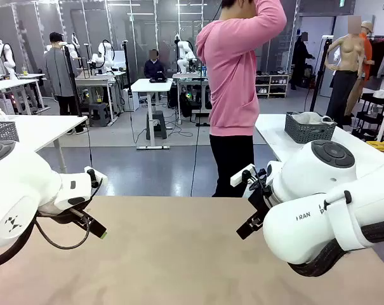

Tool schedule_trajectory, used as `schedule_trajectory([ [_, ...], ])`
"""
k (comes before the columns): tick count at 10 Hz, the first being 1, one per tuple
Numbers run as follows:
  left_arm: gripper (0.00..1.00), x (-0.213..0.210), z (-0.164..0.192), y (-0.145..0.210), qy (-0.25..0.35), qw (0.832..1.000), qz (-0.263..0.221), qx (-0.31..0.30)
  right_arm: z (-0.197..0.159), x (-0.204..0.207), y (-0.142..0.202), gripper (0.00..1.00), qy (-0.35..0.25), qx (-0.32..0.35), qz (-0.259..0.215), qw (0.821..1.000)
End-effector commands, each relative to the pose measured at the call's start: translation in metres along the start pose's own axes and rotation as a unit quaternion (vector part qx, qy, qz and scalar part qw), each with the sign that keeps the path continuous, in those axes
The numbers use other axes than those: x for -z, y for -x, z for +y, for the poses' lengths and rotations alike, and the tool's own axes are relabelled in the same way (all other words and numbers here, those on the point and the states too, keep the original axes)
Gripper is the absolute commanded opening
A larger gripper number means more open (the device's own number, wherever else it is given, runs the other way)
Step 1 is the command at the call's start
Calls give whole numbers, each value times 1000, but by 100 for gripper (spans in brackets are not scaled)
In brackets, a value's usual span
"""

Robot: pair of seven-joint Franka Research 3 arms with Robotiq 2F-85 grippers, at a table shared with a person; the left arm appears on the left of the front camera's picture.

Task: Fold the towels and place them in the basket.
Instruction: When a person lays out a Towel with hook on the table, fold it in half twice.

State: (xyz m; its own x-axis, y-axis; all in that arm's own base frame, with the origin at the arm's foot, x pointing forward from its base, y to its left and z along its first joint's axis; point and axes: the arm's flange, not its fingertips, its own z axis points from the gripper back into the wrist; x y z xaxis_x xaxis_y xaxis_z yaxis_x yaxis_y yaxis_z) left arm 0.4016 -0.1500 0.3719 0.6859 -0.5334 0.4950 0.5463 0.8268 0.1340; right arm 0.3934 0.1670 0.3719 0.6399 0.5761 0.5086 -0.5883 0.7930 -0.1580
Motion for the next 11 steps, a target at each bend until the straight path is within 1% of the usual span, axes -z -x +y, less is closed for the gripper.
schedule_trajectory([
  [1, 100, 0, 0, 0, 0, 1000, 0, 0, 0, 0, 0, 100, 0, 0, 0, 1000],
  [10, 100, 0, 0, 0, 0, 1000, 0, 0, 0, 0, 0, 100, 0, -2, 0, 1000],
  [11, 100, -30, 4, -16, 19, 1000, -22, 7, -10, -29, -24, 100, -52, 42, -25, 997],
])
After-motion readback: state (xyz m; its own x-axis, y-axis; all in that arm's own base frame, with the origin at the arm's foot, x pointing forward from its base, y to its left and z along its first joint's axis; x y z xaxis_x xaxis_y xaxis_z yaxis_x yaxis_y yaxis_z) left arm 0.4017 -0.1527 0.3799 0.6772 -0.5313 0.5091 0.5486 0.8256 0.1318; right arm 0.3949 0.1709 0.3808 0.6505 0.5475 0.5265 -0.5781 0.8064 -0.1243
